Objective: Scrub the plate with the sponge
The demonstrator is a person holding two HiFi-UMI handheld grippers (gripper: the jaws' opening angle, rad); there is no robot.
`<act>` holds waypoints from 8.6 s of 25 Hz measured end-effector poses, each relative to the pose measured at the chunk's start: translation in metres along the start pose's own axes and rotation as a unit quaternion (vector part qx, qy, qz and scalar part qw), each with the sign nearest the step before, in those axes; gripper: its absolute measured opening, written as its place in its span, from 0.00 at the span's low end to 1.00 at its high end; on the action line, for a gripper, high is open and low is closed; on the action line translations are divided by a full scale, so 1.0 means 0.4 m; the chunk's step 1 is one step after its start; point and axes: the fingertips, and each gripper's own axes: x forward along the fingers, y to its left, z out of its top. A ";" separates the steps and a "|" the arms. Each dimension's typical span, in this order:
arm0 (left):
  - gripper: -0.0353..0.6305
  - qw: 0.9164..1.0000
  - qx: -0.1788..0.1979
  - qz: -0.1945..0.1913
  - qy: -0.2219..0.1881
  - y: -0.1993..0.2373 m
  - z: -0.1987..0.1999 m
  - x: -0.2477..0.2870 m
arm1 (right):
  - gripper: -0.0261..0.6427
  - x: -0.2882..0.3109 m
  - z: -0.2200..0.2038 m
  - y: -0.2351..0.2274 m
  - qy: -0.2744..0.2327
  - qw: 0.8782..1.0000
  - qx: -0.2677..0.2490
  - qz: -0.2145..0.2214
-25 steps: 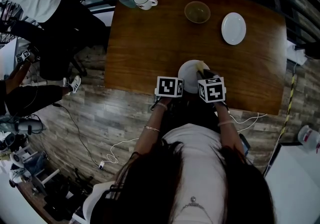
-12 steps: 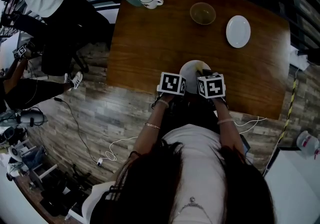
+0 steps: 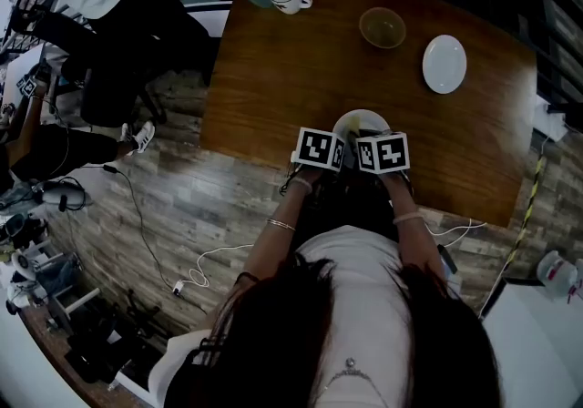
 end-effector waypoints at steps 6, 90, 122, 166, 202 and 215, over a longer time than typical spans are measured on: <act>0.20 1.000 -0.021 -0.002 0.005 0.007 0.004 0.004 | 0.17 0.006 -0.003 0.004 0.013 1.000 -0.002 0.012; 0.18 0.994 -0.088 0.010 -0.065 0.020 -0.003 0.003 | 0.16 -0.087 -0.091 -0.107 0.042 0.994 0.018 -0.098; 0.17 0.993 -0.095 0.030 -0.068 0.041 -0.004 0.007 | 0.16 -0.032 -0.183 0.074 0.097 0.992 -0.073 -0.021; 0.17 0.988 -0.127 0.023 -0.086 0.033 -0.002 0.006 | 0.16 -0.060 -0.165 -0.009 0.109 0.992 -0.030 -0.055; 0.17 0.987 -0.135 0.014 -0.088 0.036 -0.004 -0.002 | 0.16 -0.001 -0.102 0.026 0.111 0.993 0.036 -0.002; 0.17 0.989 -0.113 0.017 -0.092 0.039 0.001 0.001 | 0.16 -0.065 -0.050 -0.133 0.051 0.988 0.119 -0.083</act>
